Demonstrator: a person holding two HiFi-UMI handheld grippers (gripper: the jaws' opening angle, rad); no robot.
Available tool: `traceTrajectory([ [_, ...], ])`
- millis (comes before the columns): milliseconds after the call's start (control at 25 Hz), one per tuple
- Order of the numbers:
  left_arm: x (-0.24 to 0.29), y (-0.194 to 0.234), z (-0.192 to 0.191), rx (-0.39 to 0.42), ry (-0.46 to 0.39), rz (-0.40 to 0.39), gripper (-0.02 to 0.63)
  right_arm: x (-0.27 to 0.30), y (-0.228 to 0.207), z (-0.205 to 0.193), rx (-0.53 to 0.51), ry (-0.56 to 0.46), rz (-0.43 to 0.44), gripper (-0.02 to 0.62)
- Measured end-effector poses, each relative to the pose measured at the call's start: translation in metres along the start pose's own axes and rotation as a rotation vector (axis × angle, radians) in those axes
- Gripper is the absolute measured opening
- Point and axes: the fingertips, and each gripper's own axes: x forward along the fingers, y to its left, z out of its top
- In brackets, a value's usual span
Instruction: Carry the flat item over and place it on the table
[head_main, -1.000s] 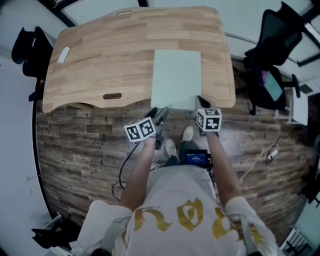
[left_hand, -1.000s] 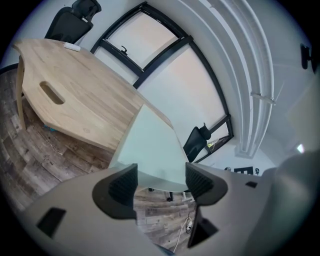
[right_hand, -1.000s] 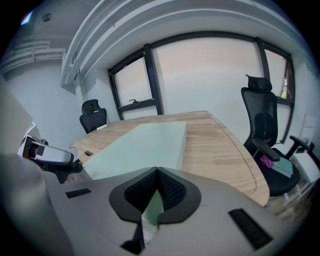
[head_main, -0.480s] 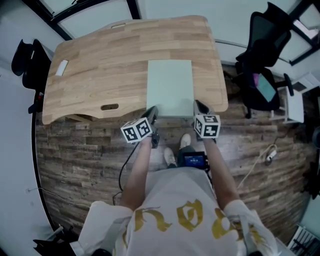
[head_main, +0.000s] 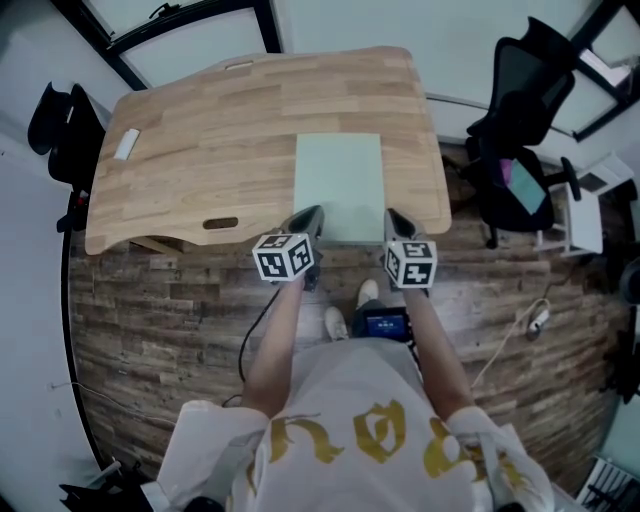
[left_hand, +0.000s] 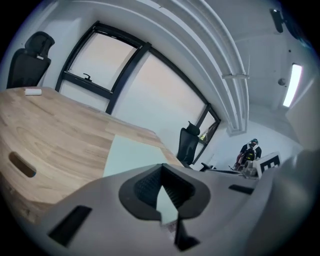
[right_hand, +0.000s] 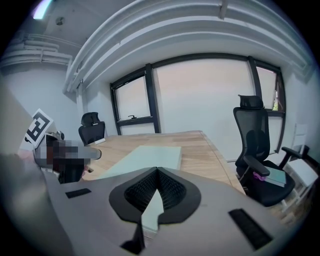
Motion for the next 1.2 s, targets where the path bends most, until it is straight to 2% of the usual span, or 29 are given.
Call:
traceTrajectory([
  [120, -0.002, 0.009, 0.01, 0.029, -0.034, 0.067, 0.0, -0.007, 0.005, 0.013, 0.008, -0.051, 0.018, -0.003],
  [240, -0.01, 0.012, 0.025, 0.106, -0.094, 0.124, 0.0, -0.014, 0.005, 0.022, -0.003, -0.088, 0.009, -0.003],
  [480, -0.031, 0.011, 0.048, 0.207, -0.186, 0.184, 0.0, -0.027, 0.0, 0.042, -0.035, -0.147, -0.025, -0.003],
  [1200, -0.032, -0.004, 0.049, 0.274, -0.207, 0.192, 0.0, -0.038, 0.008, 0.049, -0.103, -0.159, -0.05, -0.003],
])
